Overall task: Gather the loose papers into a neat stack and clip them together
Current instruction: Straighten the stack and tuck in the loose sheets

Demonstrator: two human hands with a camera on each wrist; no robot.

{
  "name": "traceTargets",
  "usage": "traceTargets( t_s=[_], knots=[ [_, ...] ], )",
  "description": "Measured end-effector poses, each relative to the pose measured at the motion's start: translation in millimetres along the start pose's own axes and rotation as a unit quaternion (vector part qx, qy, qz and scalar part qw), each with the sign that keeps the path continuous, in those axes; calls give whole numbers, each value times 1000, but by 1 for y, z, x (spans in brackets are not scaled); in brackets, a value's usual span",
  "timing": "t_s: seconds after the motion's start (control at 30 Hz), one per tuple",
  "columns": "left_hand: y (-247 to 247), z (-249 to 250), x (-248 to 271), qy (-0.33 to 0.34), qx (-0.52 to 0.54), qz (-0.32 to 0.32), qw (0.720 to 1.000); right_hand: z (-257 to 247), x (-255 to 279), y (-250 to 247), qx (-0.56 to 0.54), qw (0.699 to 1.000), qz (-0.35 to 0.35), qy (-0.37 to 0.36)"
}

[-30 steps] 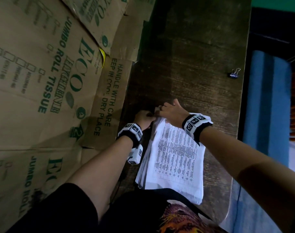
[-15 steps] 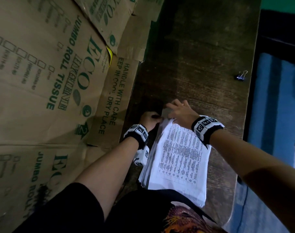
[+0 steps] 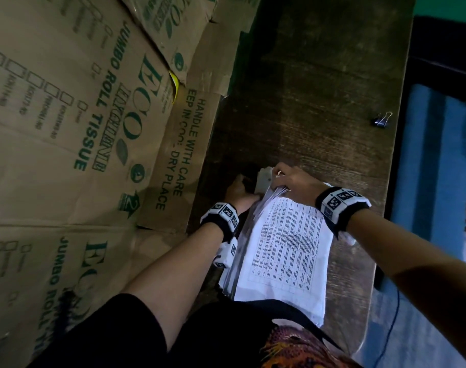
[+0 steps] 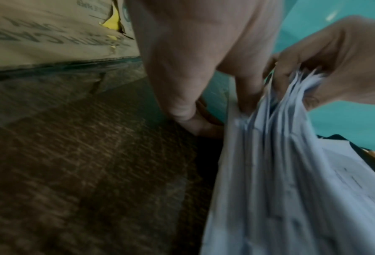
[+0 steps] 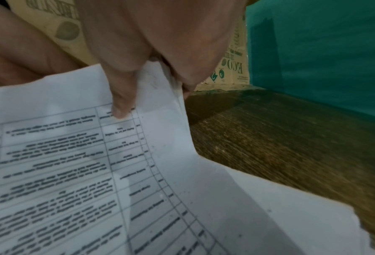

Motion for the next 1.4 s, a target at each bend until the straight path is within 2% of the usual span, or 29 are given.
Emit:
traceTargets(
  t_s=[0.07,0.13,0.2,0.33,0.53,0.67,0.77,0.83,0.97,1.1,1.23,1.3,1.4],
  knots=[
    [1,2,2,2,-43,-28,999,3,-2,-1,-50,998,-17,21],
    [2,6,4,1,-105,-57,993,1,-3,-6,-107,988,-45,99],
    [5,7,6,0,-118,-60,991,-1,-1,-11,-112,984,-63,127],
    [13,5,12,13,-95,-50,994,-5,2,-25,-40,986,-134,88],
    [22,0,25,81,-4,-72,994,-12,-1,-40,-9,983,-178,50],
    [9,0,21,81,-6,-15,997,-15,-6,-52,-19,980,-191,43],
    [0,0,15,39,23,10,999,-14,-8,-55,-29,980,-189,49],
    [0,-2,16,-1,55,-14,998,-15,-10,-53,-14,979,-198,47],
    [7,-16,17,-25,25,-62,997,-17,-14,-46,3,977,-208,42],
    [3,-16,18,-23,57,-22,998,-19,-19,-41,4,975,-217,55],
    [-26,8,22,26,97,75,992,-16,-21,-32,16,972,-224,72],
    [-45,22,25,55,95,104,989,-14,-24,-26,38,974,-206,85],
    [-77,38,26,57,146,141,977,-13,-36,-18,77,980,-160,87]
  ],
)
Point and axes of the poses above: each hand's wrist, its own x-axis away from the middle knuckle, its own y-axis out of the palm, z = x × y, the point moved 1 cm from there along -x, towards the middle knuckle, and after that the axes turned 2 degrees about -z, right-handed, at the moved point
